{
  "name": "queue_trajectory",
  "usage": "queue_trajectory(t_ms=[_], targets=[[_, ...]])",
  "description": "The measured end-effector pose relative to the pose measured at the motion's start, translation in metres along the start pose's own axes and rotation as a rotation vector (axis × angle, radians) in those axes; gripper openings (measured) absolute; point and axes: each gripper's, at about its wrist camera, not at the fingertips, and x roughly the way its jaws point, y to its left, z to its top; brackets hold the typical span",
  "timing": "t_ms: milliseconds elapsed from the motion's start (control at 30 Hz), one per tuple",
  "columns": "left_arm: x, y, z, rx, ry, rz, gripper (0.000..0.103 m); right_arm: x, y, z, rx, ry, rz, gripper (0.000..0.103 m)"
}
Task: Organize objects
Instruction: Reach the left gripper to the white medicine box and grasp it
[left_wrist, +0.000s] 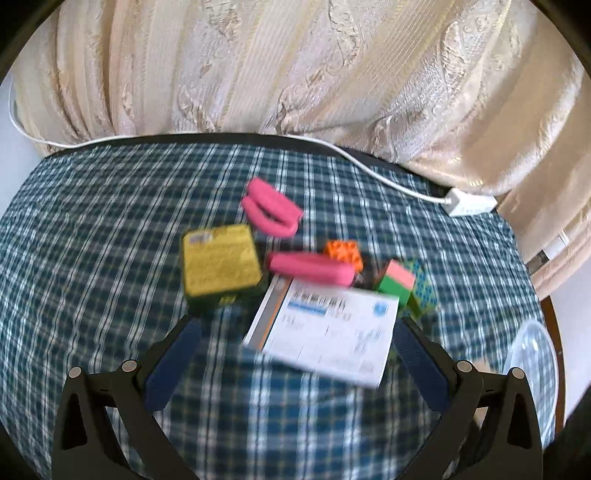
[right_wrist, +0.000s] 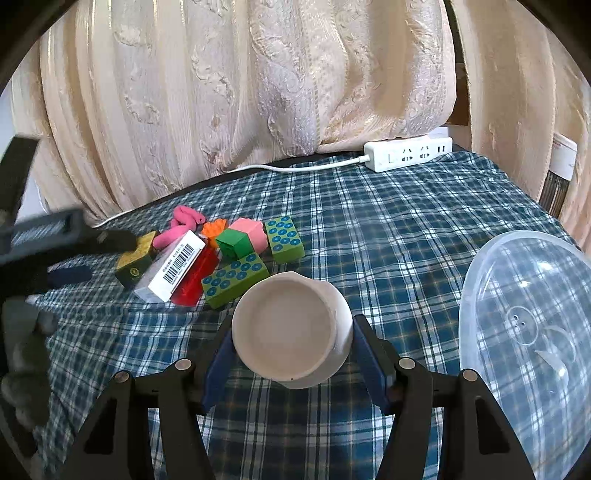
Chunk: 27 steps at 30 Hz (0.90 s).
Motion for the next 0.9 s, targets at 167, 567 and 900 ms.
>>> queue_trajectory(t_ms=[167, 567, 900], targets=[[0.023, -0.018, 0.013, 0.011, 0.025, 0.054, 0.103, -0.005, 0.000, -0.001, -0.005, -0.017, -0.002, 0.064], [0.031, -0.002, -0.010, 0.050, 0.096, 0.140, 0.103, -0.008, 0.001, -0.002, -0.012, -0.024, 0.002, 0.064], [0.021, 0.004, -0.009, 0.051, 0.075, 0.065, 0.103, -0.007, -0.002, -0.003, 0.000, -0.022, -0.013, 0.064]])
